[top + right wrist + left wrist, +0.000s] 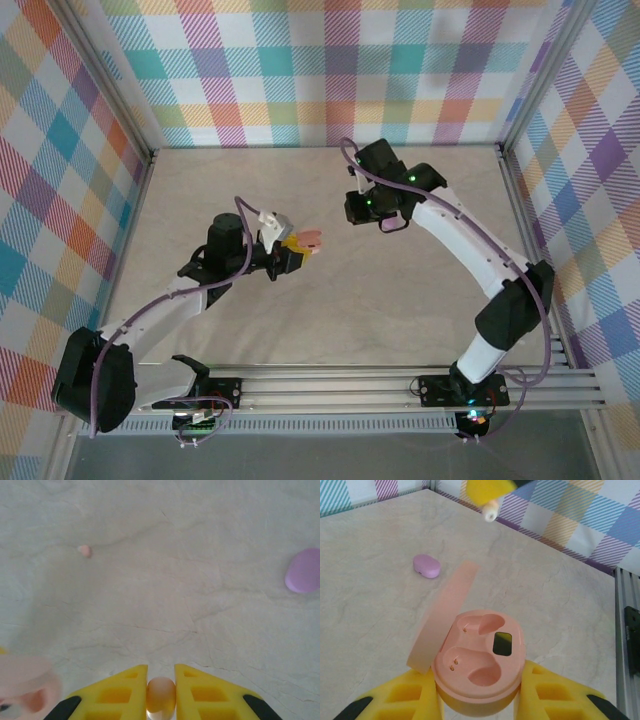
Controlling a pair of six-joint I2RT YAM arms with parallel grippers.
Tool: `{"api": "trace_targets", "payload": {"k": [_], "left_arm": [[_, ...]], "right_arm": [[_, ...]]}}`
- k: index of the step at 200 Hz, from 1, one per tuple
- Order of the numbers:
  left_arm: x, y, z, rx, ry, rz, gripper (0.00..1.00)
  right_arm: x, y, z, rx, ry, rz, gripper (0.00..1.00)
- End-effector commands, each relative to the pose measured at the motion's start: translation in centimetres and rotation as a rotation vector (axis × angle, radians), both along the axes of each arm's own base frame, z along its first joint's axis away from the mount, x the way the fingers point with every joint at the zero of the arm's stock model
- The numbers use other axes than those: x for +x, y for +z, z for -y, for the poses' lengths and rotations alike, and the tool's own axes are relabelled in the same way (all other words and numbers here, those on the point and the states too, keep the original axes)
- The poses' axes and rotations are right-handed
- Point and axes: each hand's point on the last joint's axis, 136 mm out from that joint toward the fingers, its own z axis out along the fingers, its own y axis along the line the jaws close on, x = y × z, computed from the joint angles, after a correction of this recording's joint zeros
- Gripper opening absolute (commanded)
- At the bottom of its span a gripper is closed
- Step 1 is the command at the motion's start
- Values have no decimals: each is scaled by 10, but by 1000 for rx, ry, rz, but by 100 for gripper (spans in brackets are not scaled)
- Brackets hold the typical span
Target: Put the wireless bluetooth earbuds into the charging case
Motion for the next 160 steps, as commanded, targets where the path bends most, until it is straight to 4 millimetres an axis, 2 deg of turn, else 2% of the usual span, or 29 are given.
{"api": "trace_targets", "payload": {"k": [1, 34, 86, 160], "left_arm": [[10, 18, 8, -32, 22, 74, 7], [14, 21, 13, -35, 40, 102, 7], [12, 25, 14, -40, 47, 118, 7], [6, 34, 14, -55, 41, 136, 7]], "right_arm": [[-14, 17, -5, -21, 22, 32, 19], [-24, 28, -23, -22, 64, 74, 18], [-34, 24, -43, -50, 112, 94, 18], [-34, 15, -58, -62, 116, 126, 18]]}}
